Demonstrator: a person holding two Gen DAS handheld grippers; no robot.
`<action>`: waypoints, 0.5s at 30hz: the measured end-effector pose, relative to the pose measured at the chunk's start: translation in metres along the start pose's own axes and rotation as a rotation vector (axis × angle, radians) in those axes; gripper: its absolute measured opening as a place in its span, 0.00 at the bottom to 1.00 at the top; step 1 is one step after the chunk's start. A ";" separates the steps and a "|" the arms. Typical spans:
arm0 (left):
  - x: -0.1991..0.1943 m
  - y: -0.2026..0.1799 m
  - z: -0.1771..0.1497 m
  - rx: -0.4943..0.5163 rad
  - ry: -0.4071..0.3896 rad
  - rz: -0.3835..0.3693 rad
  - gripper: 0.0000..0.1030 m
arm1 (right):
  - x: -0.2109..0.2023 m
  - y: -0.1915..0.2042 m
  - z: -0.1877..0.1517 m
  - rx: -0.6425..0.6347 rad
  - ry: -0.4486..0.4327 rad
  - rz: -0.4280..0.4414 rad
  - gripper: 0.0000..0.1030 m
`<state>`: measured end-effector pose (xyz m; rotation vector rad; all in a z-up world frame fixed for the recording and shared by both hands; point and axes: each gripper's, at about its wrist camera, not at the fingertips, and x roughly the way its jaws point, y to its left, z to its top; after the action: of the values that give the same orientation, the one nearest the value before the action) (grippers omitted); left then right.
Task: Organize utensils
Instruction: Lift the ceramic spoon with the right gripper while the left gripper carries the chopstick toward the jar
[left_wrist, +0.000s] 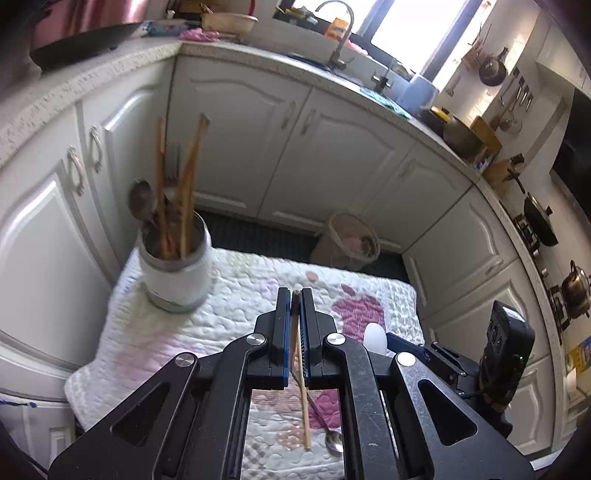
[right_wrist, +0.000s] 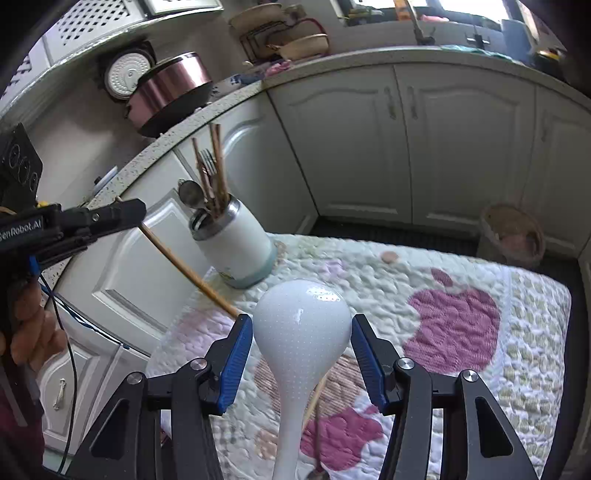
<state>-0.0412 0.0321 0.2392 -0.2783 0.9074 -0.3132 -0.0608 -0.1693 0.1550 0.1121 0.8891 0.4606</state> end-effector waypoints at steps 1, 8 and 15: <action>-0.006 0.003 0.004 -0.005 -0.008 0.004 0.03 | 0.000 0.004 0.003 -0.006 -0.002 0.003 0.52; -0.042 0.020 0.033 -0.014 -0.071 0.040 0.03 | 0.010 0.030 0.027 -0.048 -0.013 0.035 0.52; -0.084 0.036 0.074 -0.005 -0.153 0.104 0.03 | 0.025 0.060 0.064 -0.087 -0.042 0.064 0.52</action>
<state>-0.0252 0.1046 0.3301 -0.2548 0.7692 -0.1912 -0.0189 -0.0989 0.1943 0.0709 0.8249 0.5539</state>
